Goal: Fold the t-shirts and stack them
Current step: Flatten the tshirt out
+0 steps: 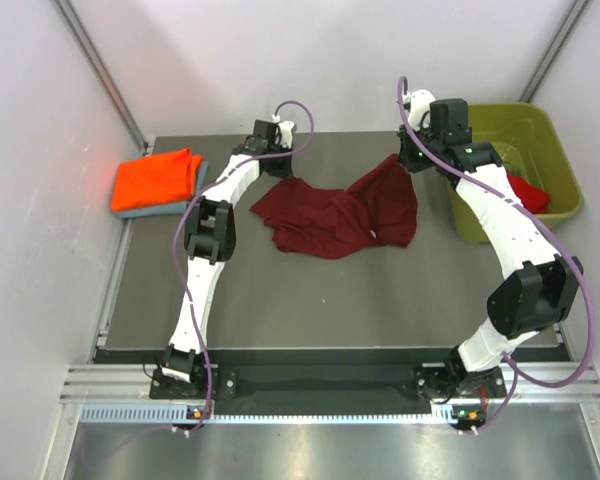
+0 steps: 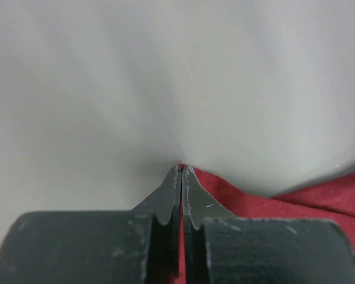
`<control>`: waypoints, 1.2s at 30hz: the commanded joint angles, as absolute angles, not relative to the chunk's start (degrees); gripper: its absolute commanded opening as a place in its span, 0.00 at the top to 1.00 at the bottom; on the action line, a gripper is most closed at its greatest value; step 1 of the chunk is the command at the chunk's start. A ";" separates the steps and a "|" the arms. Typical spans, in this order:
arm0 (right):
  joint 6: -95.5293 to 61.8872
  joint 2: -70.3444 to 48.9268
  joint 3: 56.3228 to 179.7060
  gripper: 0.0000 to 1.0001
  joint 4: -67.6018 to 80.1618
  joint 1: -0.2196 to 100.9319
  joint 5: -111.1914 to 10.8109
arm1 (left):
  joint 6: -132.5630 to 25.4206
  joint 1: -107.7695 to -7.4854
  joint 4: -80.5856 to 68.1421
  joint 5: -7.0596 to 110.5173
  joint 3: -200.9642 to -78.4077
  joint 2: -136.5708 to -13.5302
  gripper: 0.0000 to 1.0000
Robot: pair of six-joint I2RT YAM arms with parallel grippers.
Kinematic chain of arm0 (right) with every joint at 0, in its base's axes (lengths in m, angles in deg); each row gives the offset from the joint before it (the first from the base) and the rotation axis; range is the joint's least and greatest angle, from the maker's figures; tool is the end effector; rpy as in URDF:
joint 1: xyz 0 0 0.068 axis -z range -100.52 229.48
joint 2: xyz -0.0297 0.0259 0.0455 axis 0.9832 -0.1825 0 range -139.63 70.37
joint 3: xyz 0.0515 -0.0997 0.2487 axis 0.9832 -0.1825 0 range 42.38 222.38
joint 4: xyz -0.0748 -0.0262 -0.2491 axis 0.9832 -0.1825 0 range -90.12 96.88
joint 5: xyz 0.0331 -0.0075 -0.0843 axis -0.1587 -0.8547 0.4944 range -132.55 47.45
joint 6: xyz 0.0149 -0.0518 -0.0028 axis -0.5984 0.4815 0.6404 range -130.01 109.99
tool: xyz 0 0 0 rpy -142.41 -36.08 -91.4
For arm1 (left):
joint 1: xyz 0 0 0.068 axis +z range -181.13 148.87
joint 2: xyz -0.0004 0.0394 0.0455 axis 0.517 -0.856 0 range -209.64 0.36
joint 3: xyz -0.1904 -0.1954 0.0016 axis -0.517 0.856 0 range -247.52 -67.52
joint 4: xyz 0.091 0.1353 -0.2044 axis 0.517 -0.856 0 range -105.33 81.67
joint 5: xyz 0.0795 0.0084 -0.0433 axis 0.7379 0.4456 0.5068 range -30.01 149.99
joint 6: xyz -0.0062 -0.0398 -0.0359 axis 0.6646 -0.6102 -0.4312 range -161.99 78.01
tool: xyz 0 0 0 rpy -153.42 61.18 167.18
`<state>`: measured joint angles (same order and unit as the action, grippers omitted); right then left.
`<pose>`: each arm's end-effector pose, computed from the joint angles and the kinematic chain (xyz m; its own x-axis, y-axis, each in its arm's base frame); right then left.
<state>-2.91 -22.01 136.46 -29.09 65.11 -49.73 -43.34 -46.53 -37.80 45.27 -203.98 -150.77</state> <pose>0.3520 0.0948 0.3830 -0.4984 -0.2542 -0.8288 -0.4111 0.9110 -0.0322 0.5580 -0.1631 0.1614 -0.6813 0.1641 -0.7134 0.4167 0.8882 -0.1937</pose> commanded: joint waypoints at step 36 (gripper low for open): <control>0.54 -14.88 148.20 1.00 -25.20 70.69 -42.02 | -45.94 -40.00 -49.91 40.84 -155.41 -73.72 0.71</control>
